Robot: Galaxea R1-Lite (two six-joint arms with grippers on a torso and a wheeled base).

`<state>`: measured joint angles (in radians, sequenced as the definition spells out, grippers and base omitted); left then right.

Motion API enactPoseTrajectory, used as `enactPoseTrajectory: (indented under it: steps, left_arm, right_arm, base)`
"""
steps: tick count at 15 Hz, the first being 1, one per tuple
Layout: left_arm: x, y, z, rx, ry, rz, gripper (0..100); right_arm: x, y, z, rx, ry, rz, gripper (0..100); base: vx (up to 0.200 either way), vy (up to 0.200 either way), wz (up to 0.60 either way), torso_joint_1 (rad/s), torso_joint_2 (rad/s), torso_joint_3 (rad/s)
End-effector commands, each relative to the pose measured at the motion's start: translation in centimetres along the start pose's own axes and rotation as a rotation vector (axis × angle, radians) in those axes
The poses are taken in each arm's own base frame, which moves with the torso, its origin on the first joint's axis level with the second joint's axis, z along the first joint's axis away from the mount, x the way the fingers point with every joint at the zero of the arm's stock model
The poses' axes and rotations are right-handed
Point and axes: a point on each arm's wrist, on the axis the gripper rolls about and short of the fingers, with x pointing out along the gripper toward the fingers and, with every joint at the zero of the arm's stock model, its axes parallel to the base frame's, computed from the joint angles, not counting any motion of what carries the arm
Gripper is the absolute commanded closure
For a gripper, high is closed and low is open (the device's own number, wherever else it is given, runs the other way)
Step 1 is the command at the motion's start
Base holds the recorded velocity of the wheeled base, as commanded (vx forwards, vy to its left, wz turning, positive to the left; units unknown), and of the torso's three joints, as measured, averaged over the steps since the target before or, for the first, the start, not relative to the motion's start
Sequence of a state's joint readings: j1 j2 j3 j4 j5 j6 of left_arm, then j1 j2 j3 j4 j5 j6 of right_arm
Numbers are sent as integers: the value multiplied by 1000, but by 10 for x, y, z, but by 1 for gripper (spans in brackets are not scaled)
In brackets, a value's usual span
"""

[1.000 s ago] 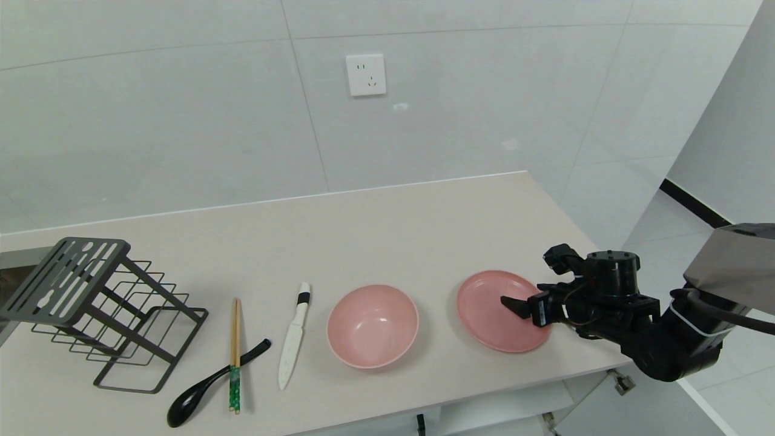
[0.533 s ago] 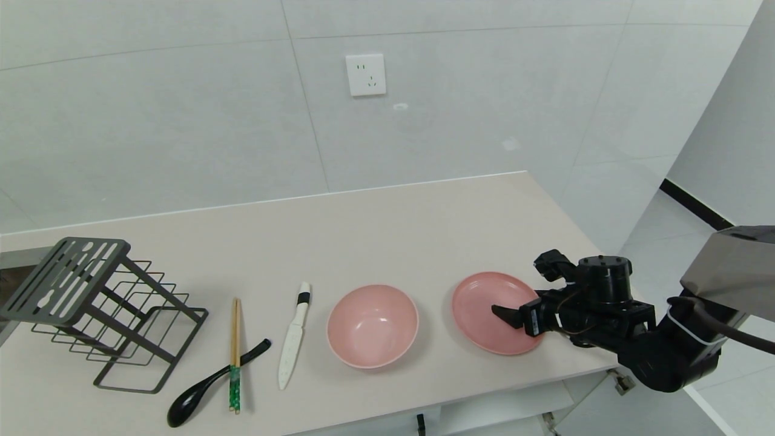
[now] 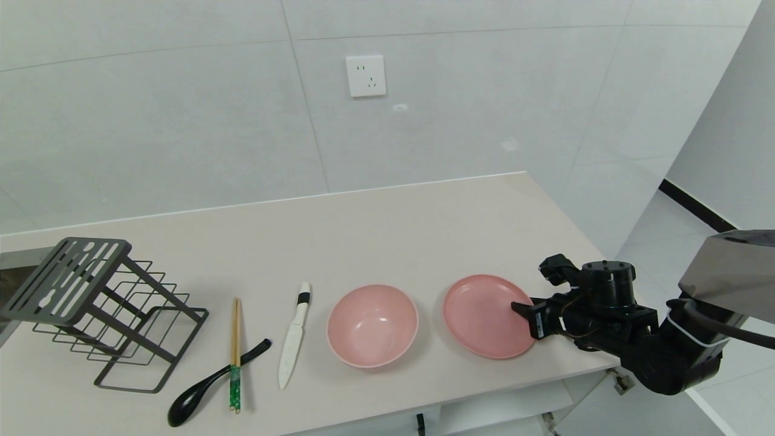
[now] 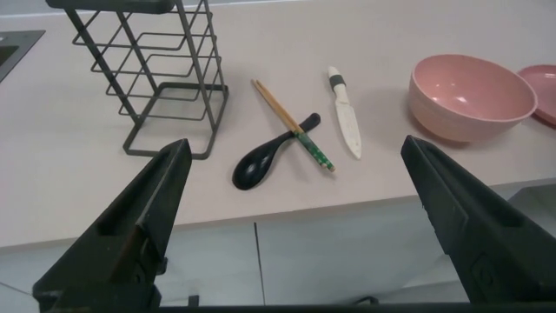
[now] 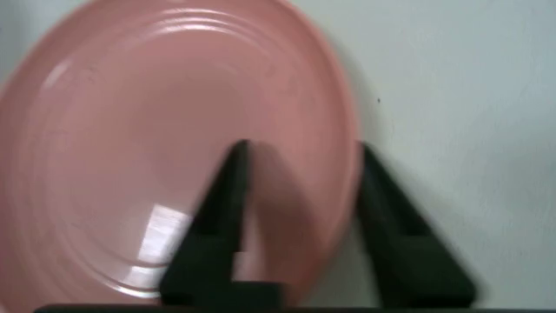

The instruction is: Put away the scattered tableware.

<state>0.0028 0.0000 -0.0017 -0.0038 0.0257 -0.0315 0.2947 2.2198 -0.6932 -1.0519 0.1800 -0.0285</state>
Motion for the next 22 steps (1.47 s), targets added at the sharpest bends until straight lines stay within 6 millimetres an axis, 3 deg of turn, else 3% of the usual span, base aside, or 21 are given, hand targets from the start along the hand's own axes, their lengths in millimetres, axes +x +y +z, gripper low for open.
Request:
enactPoseTrajectory:
  steps: [1,4,6,10,13,15,16,17,20,22]
  left_arm:
    - [0,0,0,1,-1,1,0]
    - [0,0,0,1,-1,1,0]
    - [0,0,0,1,-1,-1,0]
    - [0,0,0,7,-1,-1,0]
    - [0,0,0,24,0,-19,0]
    - [0,0,0,25,1,-21,0]
    - [0,0,0,25,1,-21,0]
    - [0,-1,1,34,-8,-36,0]
    - [-2,-2,20,68,-196,-46,0]
    - [-2,-2,20,58,-195,-56,0]
  right_arm:
    - [-1,-5,-4,8,16,-45,100]
    - [-1,-10,-6,15,23,-63,100]
    - [-7,-10,7,13,-22,-66,100]
    - [-50,-2,58,-18,-197,-67,100]
    - [-87,-1,80,-35,-326,-82,100]
    - [-106,2,80,-36,-364,-84,100]
    - [-106,2,80,-36,-364,-84,100]
    - [-123,0,65,-32,-366,-108,100]
    - [-140,9,44,-29,-336,-90,100]
    - [-154,12,52,-37,-390,-91,100]
  base:
    - [0,0,0,0,0,0]
    - [0,0,0,0,0,0]
    - [0,0,0,0,0,0]
    - [0,0,0,0,0,0]
    - [0,0,0,0,0,0]
    - [0,0,0,0,0,0]
    - [0,0,0,0,0,0]
    - [0,0,0,0,0,0]
    - [0,0,0,0,0,0]
    - [0,0,0,0,0,0]
